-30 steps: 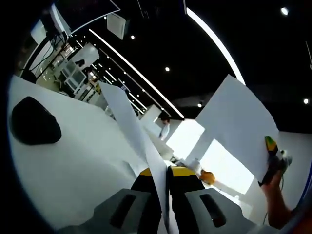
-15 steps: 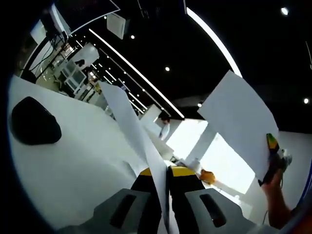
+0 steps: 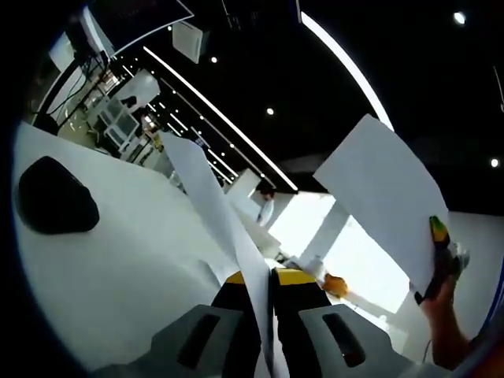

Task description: Organize the stack of printing papers by aligning and flattening the scattered papers on the table

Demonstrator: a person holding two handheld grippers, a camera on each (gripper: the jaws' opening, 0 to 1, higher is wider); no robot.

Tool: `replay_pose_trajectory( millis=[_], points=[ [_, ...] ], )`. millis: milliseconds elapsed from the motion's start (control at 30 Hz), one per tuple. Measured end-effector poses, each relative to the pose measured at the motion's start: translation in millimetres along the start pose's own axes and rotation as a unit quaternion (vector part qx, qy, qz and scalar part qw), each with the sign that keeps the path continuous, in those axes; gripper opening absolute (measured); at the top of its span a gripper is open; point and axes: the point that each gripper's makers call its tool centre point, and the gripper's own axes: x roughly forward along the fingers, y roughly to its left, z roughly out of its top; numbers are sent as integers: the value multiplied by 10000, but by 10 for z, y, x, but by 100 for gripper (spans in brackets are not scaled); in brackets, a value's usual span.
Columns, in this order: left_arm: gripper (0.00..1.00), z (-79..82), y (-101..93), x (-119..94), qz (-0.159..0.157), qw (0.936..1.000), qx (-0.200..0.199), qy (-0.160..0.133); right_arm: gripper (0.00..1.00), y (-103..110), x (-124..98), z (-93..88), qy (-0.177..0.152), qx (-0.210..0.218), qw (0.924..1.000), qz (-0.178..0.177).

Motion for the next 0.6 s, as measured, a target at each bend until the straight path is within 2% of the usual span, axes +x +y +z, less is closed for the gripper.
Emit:
replay_pose_trajectory(
  millis=[233,433,600],
  points=[
    [7,1,-2,1,-10,10000,-9,-5,0,24,19,-72,109,-59,9999,20],
    [7,-1,-2,3,-10,10000,-3,2,0,11,33,-94,85,63,9999,44],
    [7,-1,-7,2,-4,10000,2,5,0,-48,38,-180,51,218,9997,-25]
  ],
)
